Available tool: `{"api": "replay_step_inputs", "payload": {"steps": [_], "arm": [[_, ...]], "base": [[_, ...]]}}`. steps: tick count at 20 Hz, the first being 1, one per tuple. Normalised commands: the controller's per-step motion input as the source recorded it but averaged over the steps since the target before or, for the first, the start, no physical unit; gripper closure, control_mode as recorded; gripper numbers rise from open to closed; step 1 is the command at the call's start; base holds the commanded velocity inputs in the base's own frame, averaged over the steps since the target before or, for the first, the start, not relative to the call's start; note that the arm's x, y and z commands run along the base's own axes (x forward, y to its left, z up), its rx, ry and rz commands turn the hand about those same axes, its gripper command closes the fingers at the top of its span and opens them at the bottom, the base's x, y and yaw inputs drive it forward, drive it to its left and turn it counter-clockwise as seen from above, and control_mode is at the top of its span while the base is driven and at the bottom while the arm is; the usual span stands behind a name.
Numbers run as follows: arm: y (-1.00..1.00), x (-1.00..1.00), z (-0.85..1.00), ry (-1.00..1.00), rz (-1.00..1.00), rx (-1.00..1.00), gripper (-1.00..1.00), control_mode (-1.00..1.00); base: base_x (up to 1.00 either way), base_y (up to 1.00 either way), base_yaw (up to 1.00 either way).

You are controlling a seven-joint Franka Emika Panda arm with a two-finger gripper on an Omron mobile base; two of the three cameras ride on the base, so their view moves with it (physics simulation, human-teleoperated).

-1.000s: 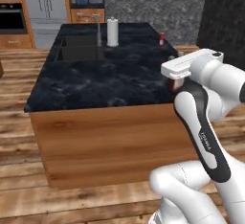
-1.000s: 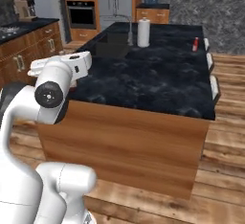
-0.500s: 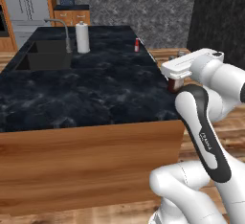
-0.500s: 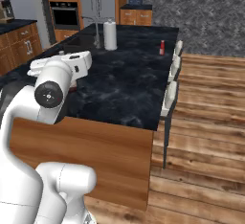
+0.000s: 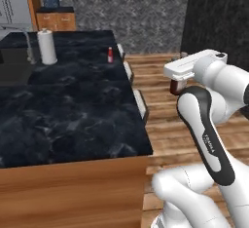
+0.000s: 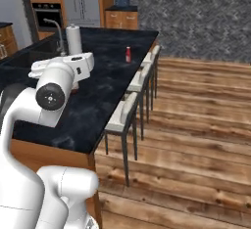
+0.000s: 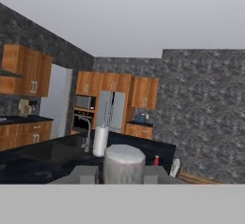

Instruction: The dining table condiment station is running low on ketchup. Refill the condiment station by opening the cabinet and taking the ketchup from the cabinet and placing it on the dining table.

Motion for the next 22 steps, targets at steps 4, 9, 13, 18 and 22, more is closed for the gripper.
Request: {"api": "replay_step_inputs", "payload": {"steps": [4, 9, 13, 18, 22], "arm": [[0.00, 0.00, 0.00, 0.00, 0.00, 0.00, 1.00, 1.00], [0.00, 0.00, 0.00, 0.00, 0.00, 0.00, 1.00, 1.00], [0.00, 0.00, 0.00, 0.00, 0.00, 0.00, 1.00, 1.00], [0.00, 0.00, 0.00, 0.00, 0.00, 0.00, 1.00, 1.00], [0.00, 0.00, 0.00, 0.00, 0.00, 0.00, 1.00, 1.00]], "base": [[0.71, -1.00, 0.00], [0.85, -1.00, 0.00], [1.00, -1.00, 0.14], [1.00, -0.80, 0.29], [1.00, -0.65, 0.34]]}}
